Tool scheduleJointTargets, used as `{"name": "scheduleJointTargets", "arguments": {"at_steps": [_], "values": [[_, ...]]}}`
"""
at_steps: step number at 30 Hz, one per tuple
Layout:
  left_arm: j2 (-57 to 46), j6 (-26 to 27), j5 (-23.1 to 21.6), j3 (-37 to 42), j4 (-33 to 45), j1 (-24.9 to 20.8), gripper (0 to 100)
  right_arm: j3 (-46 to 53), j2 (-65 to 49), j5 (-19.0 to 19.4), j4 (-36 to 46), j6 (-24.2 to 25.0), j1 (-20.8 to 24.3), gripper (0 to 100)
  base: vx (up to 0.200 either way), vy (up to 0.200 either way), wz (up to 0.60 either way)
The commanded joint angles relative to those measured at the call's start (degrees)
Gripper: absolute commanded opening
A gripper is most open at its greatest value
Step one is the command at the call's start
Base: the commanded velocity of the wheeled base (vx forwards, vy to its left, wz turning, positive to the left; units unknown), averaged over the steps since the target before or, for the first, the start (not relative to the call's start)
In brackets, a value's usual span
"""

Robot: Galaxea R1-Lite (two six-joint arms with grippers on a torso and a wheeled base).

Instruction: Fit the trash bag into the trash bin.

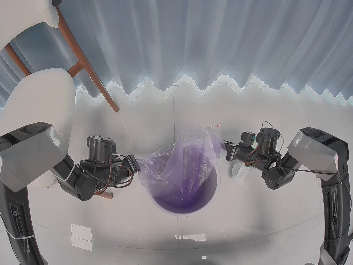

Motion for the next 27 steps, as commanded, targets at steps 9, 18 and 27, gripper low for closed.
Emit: {"name": "scheduleJointTargets", "arguments": {"at_steps": [9,18,27], "values": [[-1.2,-0.8,0.0,4.4,-2.2,-1.1,0,7.4,-0.3,-0.1,-6.3,0.1,-0.2,100,0.0,0.0,0.0],[-3.4,-0.8,1.0,8.9,-8.2,-2.9,0,14.7,-8.1,0.1,-11.7,10.3,-1.7,100,0.0,0.0,0.0],[-9.2,-0.1,4.1,15.1,-13.7,-6.1,0,21.1,-23.0,0.3,-6.7,20.1,-3.3,100,0.0,0.0,0.0]]}}
